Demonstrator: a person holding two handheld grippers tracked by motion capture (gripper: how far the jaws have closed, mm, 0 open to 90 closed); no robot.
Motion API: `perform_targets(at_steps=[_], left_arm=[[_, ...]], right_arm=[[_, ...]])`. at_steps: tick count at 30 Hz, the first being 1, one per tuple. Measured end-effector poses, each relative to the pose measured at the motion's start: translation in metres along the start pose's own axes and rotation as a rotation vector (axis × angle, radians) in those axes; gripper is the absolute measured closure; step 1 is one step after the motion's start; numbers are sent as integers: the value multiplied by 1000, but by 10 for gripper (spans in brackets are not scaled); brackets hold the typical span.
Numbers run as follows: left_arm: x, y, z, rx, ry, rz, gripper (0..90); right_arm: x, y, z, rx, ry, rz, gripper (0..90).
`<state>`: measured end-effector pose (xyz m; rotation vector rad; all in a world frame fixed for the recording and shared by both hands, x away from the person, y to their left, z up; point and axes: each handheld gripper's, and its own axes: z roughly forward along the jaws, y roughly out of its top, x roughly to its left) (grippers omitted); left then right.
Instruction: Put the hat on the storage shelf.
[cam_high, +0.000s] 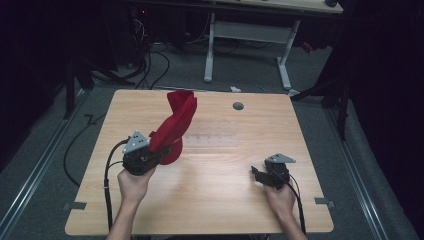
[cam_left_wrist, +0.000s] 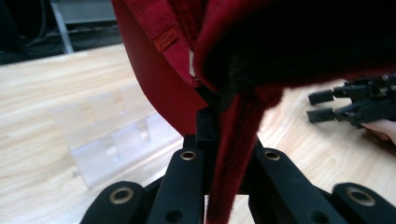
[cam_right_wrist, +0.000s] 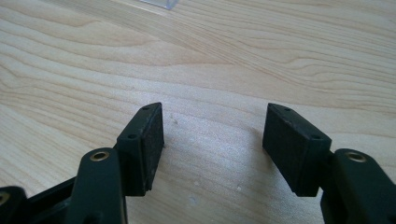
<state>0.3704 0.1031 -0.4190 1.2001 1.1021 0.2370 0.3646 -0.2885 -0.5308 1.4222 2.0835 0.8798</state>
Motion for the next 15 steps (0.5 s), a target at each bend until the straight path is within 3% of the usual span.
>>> perform_targets(at_steps=[8,15], left_arm=[[8,17,6,-51,19,-7,856],[14,23,15,-56,41,4,856]], right_arm=[[0,0,0,0,3,-1,381],[0,0,0,0,2,-1,381]])
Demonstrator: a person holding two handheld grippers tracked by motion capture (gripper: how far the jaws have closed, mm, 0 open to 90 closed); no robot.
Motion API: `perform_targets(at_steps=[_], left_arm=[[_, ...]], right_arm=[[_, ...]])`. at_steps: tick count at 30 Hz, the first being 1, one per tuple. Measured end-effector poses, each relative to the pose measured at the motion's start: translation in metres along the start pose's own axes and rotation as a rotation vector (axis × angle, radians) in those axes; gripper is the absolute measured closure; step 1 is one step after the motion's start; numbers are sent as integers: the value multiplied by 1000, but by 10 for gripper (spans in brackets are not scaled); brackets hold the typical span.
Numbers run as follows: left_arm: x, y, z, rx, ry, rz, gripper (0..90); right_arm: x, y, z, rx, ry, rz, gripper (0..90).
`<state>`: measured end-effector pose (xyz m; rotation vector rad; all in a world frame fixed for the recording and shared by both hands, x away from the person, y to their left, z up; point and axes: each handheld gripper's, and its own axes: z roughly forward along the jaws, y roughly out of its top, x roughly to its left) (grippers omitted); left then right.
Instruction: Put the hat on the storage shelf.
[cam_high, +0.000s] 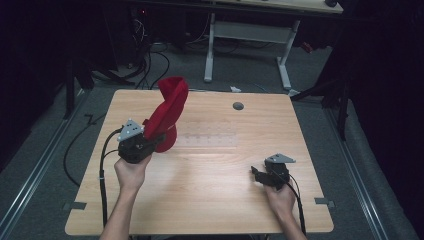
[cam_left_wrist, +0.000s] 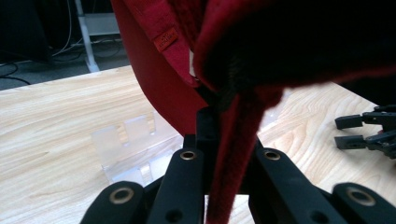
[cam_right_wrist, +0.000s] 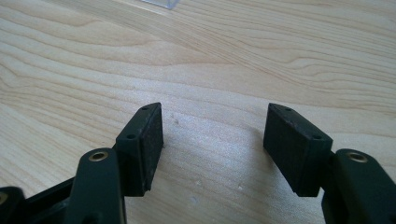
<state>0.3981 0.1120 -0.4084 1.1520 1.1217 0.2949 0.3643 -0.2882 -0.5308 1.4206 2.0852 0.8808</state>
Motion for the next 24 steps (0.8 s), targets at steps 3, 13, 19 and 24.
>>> perform_targets(at_steps=[3,13,19,24], left_arm=[[2,3,2,-13,2,-3,856],[10,9,13,-26,19,-6,856],[18,11,22,-29,37,-29,856],[25,13,25,-44,49,-38,856]], right_arm=[[0,0,0,-1,0,-1,381],[0,0,0,0,1,0,380],[0,0,0,0,0,0,380],[0,0,0,1,1,0,378]])
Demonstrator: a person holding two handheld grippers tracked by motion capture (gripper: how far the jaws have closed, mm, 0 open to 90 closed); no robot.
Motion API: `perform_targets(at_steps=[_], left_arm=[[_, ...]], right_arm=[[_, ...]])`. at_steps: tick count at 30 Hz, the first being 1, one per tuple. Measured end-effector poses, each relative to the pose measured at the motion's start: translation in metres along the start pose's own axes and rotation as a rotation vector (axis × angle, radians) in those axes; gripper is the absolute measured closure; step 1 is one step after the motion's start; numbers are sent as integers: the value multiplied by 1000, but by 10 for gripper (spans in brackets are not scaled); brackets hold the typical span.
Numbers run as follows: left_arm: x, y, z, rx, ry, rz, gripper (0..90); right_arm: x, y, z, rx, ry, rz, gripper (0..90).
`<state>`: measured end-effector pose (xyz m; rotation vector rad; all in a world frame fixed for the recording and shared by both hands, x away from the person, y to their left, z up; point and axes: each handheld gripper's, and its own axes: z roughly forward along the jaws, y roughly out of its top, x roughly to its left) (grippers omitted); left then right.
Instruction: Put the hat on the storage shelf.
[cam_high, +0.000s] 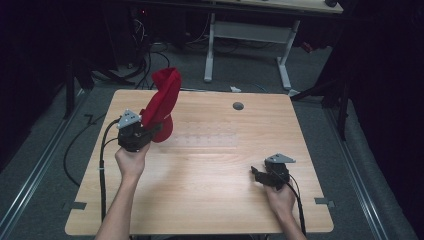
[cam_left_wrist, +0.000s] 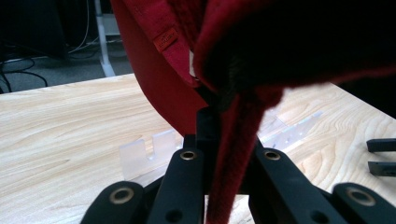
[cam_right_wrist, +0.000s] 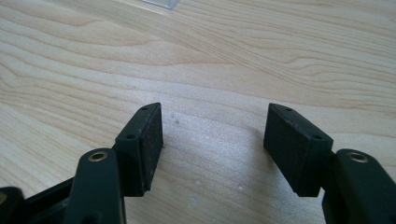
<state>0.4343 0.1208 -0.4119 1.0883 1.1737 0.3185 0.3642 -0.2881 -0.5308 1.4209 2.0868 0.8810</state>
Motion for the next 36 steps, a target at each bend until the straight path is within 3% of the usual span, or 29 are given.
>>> perform_targets(at_steps=[6,24,36], left_arm=[[6,1,3,-19,11,7,856],[17,-13,19,1,78,73,856],[21,-18,18,-4,99,76,856]], right_arm=[[0,0,0,1,0,2,378],[0,0,0,1,1,0,375],[0,0,0,1,1,0,374]])
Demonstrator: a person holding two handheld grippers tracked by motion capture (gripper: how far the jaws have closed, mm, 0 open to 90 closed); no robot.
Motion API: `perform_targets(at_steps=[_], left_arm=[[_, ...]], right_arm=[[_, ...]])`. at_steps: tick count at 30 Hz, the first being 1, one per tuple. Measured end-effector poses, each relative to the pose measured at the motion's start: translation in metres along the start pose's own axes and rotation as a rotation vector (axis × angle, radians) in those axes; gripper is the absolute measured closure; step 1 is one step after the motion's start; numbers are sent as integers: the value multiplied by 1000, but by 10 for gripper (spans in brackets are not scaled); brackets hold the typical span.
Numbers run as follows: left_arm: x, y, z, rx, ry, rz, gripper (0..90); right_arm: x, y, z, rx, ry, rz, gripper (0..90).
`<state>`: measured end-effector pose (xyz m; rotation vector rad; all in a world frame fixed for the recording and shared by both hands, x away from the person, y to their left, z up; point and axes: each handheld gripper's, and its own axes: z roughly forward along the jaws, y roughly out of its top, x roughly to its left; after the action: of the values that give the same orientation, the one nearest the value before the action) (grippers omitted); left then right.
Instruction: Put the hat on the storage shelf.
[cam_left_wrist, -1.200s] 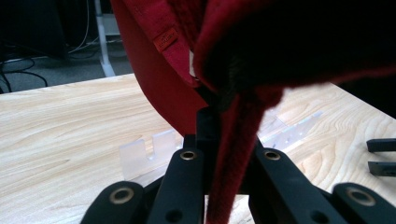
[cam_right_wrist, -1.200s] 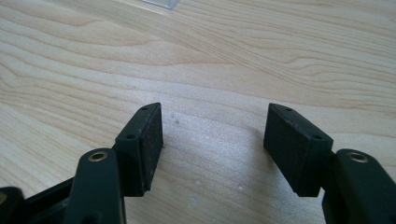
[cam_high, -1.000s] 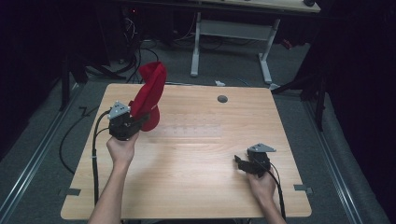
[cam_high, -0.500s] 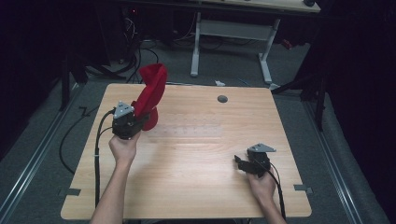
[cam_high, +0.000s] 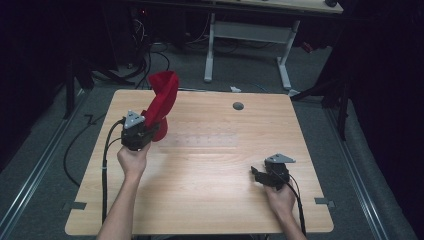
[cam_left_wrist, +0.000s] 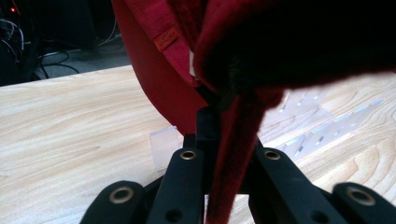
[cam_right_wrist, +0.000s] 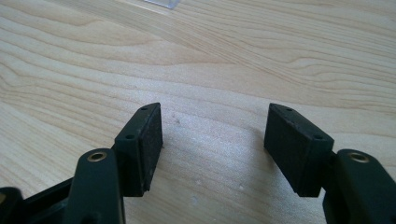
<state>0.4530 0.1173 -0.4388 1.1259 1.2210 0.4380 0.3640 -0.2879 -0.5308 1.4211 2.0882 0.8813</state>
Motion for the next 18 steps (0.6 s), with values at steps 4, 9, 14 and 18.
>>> perform_targets(at_steps=[4,9,14,18], left_arm=[[-1,-5,2,5,5,3,855],[3,-13,6,15,22,-4,855],[7,-19,7,9,27,-33,855],[10,-21,6,14,26,-45,854]], right_arm=[[0,0,0,-1,0,-1,374],[0,0,0,-1,0,-1,373],[0,0,0,-1,0,-2,373],[0,0,0,-1,0,0,373]])
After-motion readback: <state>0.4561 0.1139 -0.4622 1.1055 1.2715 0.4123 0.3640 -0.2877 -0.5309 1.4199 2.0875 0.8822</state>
